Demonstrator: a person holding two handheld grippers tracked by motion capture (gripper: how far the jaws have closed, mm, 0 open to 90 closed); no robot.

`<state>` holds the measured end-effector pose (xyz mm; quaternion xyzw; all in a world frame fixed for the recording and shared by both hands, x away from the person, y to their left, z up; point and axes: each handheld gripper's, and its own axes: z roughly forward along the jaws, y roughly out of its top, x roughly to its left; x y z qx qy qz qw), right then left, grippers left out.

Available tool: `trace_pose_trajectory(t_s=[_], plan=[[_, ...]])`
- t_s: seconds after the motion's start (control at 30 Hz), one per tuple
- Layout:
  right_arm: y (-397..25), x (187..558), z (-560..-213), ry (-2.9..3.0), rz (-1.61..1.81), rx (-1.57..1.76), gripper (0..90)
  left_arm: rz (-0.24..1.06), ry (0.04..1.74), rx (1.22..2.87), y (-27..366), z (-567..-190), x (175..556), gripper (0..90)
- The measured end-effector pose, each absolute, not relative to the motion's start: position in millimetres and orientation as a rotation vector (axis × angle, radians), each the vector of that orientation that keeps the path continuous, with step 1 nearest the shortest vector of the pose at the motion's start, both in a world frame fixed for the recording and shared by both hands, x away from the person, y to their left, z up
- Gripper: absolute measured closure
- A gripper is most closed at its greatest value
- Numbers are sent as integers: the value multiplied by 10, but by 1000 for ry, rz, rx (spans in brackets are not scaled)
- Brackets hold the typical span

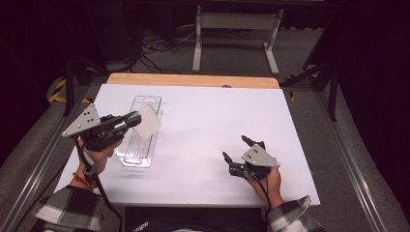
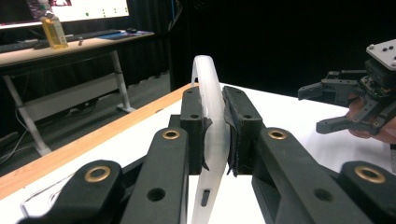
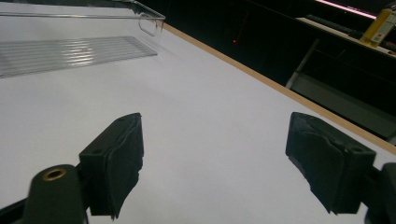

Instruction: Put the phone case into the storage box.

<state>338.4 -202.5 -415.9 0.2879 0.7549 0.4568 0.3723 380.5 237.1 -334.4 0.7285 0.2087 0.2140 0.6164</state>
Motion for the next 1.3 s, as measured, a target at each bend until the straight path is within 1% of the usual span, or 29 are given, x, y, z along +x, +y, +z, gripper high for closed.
trace_pose_trajectory(t_s=[0.47, 0.8, 0.97, 1.17, 1.2, 1.3], plan=[[-2026, 3388, -4161, 1939, 1167, 736, 197, 511, 508, 1671, 2485, -3354, 3827, 796], [-2019, 3389, -4170, 1938, 1170, 740, 203, 510, 541, 1673, 2589, -3382, 3922, 796], [-2013, 3378, -4167, 1934, 1169, 735, 206, 506, 549, 1688, 2600, -3408, 4044, 796], [-2020, 3394, -4176, 1933, 1172, 754, 208, 509, 571, 1728, 2584, -3479, 4332, 797], [-2014, 3392, -4177, 1931, 1173, 752, 208, 509, 571, 1728, 2584, -3479, 4332, 796], [-2008, 3395, -4184, 1937, 1171, 750, 208, 518, 585, 1763, 2554, -3549, 4514, 796]])
